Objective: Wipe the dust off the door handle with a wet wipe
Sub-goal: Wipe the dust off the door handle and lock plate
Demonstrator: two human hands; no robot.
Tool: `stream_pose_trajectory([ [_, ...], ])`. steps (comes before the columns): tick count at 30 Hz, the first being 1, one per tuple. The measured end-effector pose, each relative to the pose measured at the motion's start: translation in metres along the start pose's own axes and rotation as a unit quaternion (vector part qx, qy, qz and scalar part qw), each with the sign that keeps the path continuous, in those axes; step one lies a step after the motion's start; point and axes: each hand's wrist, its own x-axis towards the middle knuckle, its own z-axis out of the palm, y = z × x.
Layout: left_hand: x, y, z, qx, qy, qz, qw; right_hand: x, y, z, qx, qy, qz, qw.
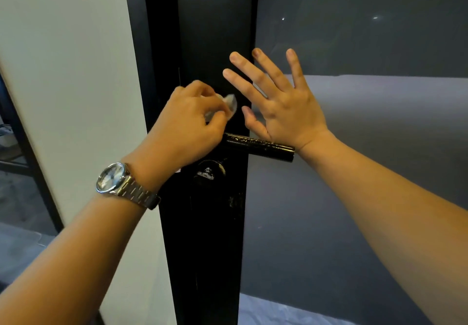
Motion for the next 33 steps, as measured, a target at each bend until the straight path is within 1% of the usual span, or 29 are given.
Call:
stream_pose_trajectory([
  [2, 0.002, 0.002, -0.003, 0.020, -0.034, 0.071, 0.997, 0.000, 0.001, 0.000, -0.002, -0.001, 0.000, 1.000],
  [3, 0.003, 0.002, -0.004, 0.018, -0.046, 0.088, 0.995, 0.000, 0.001, 0.000, -0.002, -0.001, 0.000, 1.000],
  [4, 0.004, 0.000, -0.005, 0.005, -0.051, 0.089, 0.995, 0.000, 0.001, 0.000, -0.002, -0.001, 0.001, 1.000],
  [5, 0.005, -0.003, -0.007, -0.020, -0.046, 0.071, 0.996, 0.000, 0.001, 0.000, -0.002, -0.001, 0.002, 1.000],
  [7, 0.004, -0.009, -0.005, -0.072, -0.004, 0.000, 0.997, 0.000, 0.000, 0.000, -0.002, -0.001, 0.002, 1.000],
  [9, -0.001, -0.011, 0.003, -0.099, 0.039, -0.088, 0.990, 0.000, 0.000, 0.000, 0.002, -0.001, 0.002, 1.000],
  [11, -0.007, -0.008, 0.012, -0.134, 0.067, -0.179, 0.972, 0.000, 0.001, 0.000, 0.004, 0.003, 0.003, 1.000],
  [13, -0.012, -0.002, 0.019, -0.198, 0.101, -0.257, 0.941, 0.000, 0.000, 0.000, 0.001, 0.006, 0.004, 1.000],
  [14, -0.015, 0.001, 0.022, -0.266, 0.109, -0.290, 0.913, 0.000, 0.000, 0.000, 0.000, 0.007, 0.003, 1.000],
  [15, -0.018, 0.005, 0.024, -0.361, 0.105, -0.317, 0.871, 0.000, 0.000, 0.001, -0.001, 0.008, 0.004, 1.000],
  [16, -0.022, 0.010, 0.025, -0.461, 0.094, -0.345, 0.812, 0.000, 0.001, 0.001, -0.003, 0.008, 0.005, 1.000],
  [17, -0.025, 0.014, 0.026, -0.548, 0.080, -0.374, 0.744, -0.001, 0.001, 0.001, -0.004, 0.007, 0.005, 1.000],
  [18, -0.027, 0.017, 0.026, -0.608, 0.070, -0.399, 0.683, -0.001, 0.001, 0.001, -0.005, 0.007, 0.004, 1.000],
  [19, -0.028, 0.019, 0.025, -0.643, 0.064, -0.417, 0.639, -0.001, 0.001, 0.001, -0.005, 0.007, 0.004, 1.000],
  [20, -0.028, 0.021, 0.024, -0.666, 0.064, -0.428, 0.607, 0.000, 0.000, 0.001, -0.004, 0.006, 0.002, 1.000],
  [22, -0.025, 0.027, 0.019, -0.703, 0.064, -0.432, 0.562, 0.000, 0.000, 0.001, -0.002, 0.004, 0.001, 1.000],
  [25, -0.023, 0.036, 0.015, -0.729, 0.078, -0.436, 0.522, 0.000, 0.001, 0.001, 0.003, 0.001, 0.002, 1.000],
  [26, -0.025, 0.036, 0.016, -0.730, 0.089, -0.433, 0.522, 0.000, 0.001, 0.001, 0.003, 0.000, 0.001, 1.000],
  [27, -0.028, 0.035, 0.017, -0.724, 0.103, -0.428, 0.532, -0.001, 0.001, 0.001, 0.002, 0.001, 0.001, 1.000],
  [28, -0.030, 0.033, 0.020, -0.706, 0.121, -0.421, 0.556, 0.000, 0.001, 0.001, 0.000, 0.001, 0.002, 1.000],
  [30, -0.035, 0.028, 0.023, -0.644, 0.161, -0.407, 0.628, -0.001, 0.000, 0.000, 0.001, 0.002, 0.005, 1.000],
  [31, -0.036, 0.025, 0.022, -0.614, 0.166, -0.393, 0.664, 0.000, 0.000, 0.000, 0.002, 0.004, 0.005, 1.000],
  [33, -0.035, 0.022, 0.020, -0.565, 0.144, -0.350, 0.733, 0.000, 0.001, 0.000, 0.002, 0.006, 0.006, 1.000],
])
